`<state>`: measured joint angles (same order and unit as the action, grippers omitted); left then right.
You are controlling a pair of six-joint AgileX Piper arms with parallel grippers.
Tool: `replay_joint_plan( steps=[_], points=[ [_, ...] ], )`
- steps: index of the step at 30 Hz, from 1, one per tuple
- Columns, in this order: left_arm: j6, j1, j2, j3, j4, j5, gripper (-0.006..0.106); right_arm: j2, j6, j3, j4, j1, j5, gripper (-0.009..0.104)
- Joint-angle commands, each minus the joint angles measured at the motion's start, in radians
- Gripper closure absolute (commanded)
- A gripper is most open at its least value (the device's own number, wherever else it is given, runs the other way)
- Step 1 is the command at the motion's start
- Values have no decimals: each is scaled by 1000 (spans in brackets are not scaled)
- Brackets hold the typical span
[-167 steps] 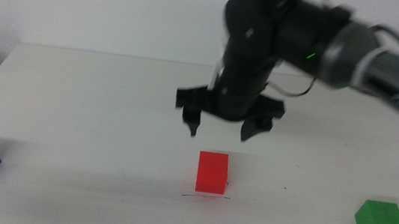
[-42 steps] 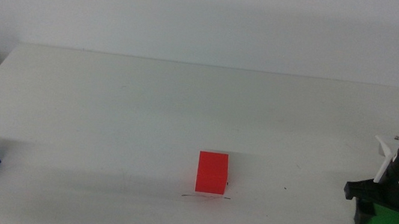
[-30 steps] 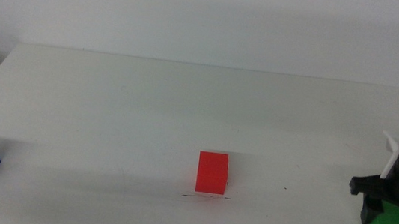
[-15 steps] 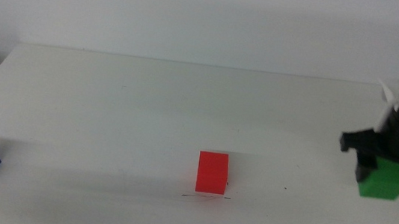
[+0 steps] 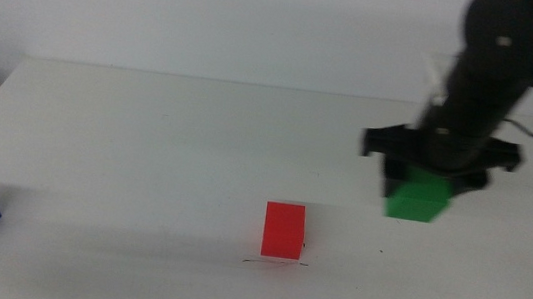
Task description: Stack red cubes first, then green, then blue cubes in a specific spot.
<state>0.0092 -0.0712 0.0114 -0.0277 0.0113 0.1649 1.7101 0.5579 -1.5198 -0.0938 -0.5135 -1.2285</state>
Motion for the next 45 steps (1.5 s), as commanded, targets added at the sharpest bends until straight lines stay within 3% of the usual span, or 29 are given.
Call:
replay_joint_plan(
  steps=[1, 10, 16, 27, 45],
  points=[
    [-9, 1, 26, 1, 10, -75, 13, -2, 15, -79, 10, -40, -68, 96],
    [-9, 1, 26, 1, 10, -75, 13, 208, 101, -312, 81, -163, -68, 96],
    [-9, 1, 26, 1, 10, -75, 13, 280, 160, -380, 85, -201, -68, 96],
    [-9, 1, 26, 1, 10, -75, 13, 309, 190, -381, 20, -200, -68, 96],
    [-9, 1, 26, 1, 10, -75, 13, 337, 190, -381, 5, -191, -58, 96]
  ],
)
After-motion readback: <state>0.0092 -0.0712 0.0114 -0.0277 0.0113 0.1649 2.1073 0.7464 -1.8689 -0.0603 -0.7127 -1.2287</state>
